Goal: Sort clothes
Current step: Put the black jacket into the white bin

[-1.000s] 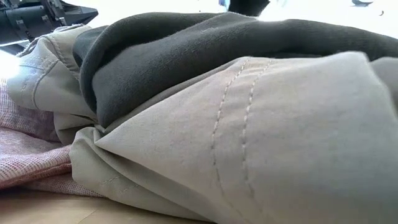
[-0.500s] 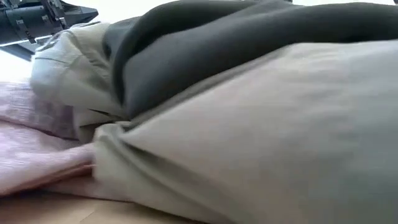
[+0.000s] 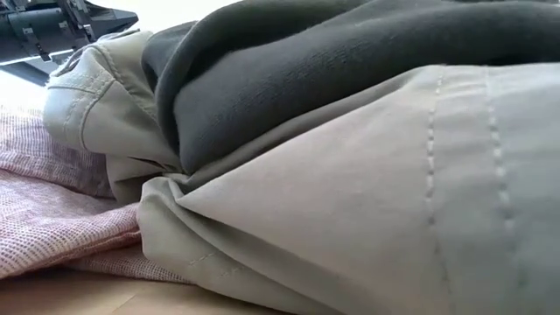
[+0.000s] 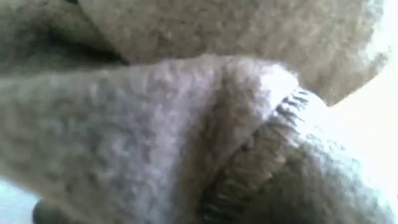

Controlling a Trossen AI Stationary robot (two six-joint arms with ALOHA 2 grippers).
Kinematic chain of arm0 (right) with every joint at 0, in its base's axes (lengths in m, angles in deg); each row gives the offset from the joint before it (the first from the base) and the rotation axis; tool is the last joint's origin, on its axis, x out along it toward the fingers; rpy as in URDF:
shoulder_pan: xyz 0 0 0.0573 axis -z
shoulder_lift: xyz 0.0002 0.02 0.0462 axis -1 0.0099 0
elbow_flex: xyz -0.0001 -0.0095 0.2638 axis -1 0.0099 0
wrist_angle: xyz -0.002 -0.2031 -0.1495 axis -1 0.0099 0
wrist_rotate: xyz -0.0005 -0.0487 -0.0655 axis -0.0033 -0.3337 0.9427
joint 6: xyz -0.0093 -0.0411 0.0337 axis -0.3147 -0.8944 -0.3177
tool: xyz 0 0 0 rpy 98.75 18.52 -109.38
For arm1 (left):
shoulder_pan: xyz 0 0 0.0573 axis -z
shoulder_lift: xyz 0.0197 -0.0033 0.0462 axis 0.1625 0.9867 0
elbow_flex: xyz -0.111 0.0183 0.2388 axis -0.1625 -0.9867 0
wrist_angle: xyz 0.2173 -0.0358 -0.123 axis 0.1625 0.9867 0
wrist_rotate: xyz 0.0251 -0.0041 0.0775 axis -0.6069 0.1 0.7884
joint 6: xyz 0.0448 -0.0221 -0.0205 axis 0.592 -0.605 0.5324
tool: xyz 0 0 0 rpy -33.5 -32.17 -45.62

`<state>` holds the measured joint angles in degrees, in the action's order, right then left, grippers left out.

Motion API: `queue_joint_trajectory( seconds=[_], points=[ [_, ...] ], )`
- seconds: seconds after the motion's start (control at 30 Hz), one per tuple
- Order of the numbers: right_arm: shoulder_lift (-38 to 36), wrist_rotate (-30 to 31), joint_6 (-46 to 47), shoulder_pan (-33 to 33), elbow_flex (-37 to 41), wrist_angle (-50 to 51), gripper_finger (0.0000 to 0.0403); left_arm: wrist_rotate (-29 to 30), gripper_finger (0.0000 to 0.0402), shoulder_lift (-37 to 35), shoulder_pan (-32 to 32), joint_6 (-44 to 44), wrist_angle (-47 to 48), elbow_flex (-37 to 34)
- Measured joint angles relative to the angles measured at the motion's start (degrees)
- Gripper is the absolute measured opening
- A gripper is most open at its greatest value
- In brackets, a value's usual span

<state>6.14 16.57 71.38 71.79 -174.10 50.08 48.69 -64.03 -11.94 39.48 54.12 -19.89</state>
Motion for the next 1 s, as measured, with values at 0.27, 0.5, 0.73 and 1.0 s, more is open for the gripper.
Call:
queue_joint_trajectory(
  seconds=[0.27, 0.5, 0.73, 1.0],
  points=[
    [-10.42, 8.25, -1.34, 0.15, -1.12, -12.28, 0.0039, 0.03, 0.0001, 0.0, 0.01, -0.01, -0.03, 0.0],
    [-8.49, 7.07, 7.01, 1.18, 12.19, -9.45, 0.0063, 0.04, 0.0001, 0.0, 0.0, -0.02, -0.02, 0.0],
    [-1.8, -0.66, 8.61, 1.15, 27.05, -18.02, 0.0074, 0.06, 0.0001, 0.0, 0.0, 0.0, -0.03, 0.0],
    [8.77, -2.81, 7.35, 1.17, 24.86, -19.06, 0.0187, 0.17, 0.0001, 0.0, 0.0, 0.02, 0.01, 0.0]
  ],
)
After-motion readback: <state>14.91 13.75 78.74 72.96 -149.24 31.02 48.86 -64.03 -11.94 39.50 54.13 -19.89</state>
